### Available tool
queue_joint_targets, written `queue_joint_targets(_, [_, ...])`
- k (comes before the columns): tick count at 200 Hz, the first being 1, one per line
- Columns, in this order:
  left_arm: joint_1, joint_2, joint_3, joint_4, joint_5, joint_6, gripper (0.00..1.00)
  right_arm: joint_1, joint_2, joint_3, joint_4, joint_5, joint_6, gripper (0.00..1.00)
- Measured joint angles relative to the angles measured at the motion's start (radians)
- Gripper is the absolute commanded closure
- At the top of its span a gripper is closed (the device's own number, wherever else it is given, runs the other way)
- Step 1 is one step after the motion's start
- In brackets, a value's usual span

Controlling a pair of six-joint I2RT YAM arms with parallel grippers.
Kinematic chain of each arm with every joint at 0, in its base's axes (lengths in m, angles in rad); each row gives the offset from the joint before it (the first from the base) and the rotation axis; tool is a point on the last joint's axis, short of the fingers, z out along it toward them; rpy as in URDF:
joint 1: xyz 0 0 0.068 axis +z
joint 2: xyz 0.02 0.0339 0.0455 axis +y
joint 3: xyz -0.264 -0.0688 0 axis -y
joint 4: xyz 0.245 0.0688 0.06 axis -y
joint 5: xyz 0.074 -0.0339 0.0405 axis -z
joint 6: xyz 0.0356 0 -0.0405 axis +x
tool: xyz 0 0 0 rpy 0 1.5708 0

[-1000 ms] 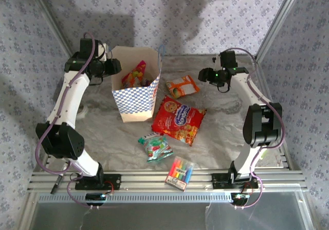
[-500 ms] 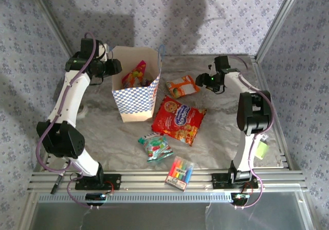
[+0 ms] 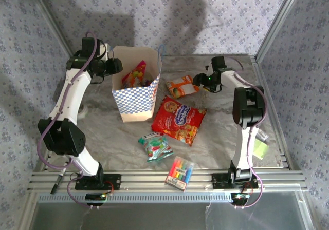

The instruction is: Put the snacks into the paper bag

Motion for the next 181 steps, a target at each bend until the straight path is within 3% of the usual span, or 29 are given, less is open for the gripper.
queue_joint_targets(109, [0.000,0.000,0.000,-0.001,0.000,0.000,0.48,0.047,0.127,0.145,-0.032,-0.011,0.000,0.33])
queue_joint_targets(181, [0.000,0.000,0.000,-0.002,-0.001,0.000,0.48,0.089,0.147,0.193,-0.097,0.045,-0.032,0.41])
